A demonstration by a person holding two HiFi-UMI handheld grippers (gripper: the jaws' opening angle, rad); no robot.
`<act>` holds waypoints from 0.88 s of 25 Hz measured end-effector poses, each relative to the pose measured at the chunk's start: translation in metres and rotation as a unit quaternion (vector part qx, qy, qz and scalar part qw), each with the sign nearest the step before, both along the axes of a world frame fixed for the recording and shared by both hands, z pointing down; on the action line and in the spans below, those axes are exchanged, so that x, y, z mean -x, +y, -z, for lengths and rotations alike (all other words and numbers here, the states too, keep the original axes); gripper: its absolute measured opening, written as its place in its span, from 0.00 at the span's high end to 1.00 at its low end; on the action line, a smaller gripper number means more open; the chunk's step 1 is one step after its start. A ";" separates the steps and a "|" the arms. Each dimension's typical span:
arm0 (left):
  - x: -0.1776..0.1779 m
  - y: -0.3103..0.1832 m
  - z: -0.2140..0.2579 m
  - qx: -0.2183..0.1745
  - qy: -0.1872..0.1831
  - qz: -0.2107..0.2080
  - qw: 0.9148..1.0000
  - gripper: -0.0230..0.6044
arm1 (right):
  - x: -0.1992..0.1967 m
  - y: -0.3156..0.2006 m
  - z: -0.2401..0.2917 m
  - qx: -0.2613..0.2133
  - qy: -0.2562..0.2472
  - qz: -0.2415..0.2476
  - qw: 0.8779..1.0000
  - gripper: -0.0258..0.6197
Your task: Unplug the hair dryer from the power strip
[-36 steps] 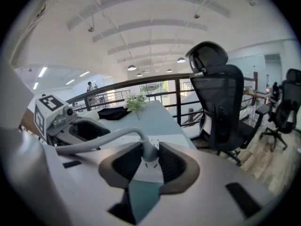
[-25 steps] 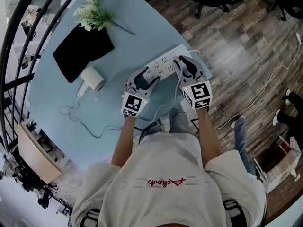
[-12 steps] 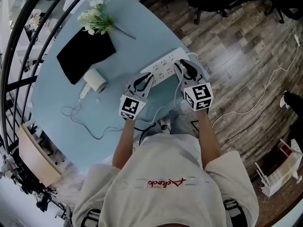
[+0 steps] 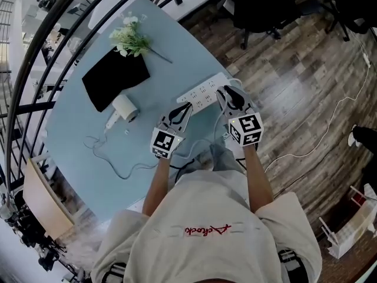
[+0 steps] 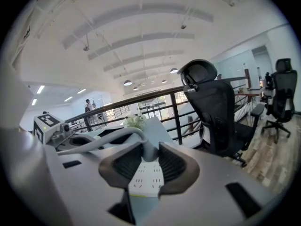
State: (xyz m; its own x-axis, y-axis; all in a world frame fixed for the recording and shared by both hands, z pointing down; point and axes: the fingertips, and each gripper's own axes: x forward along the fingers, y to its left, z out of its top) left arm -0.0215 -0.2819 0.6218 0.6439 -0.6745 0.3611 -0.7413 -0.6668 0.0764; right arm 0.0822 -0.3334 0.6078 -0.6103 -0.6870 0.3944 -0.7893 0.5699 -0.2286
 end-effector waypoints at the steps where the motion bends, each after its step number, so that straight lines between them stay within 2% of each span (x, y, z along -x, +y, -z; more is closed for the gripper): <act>1: 0.000 -0.001 0.006 -0.004 0.000 0.003 1.000 0.94 | -0.001 0.000 0.005 -0.001 -0.004 -0.001 1.000 0.77; 13: -0.004 0.006 0.061 -0.047 -0.009 0.042 0.998 0.94 | -0.010 0.010 0.045 -0.022 -0.035 0.017 0.999 0.77; 22: -0.004 0.023 0.087 -0.056 -0.011 0.066 0.996 0.93 | -0.018 0.026 0.056 -0.028 -0.053 0.024 0.998 0.77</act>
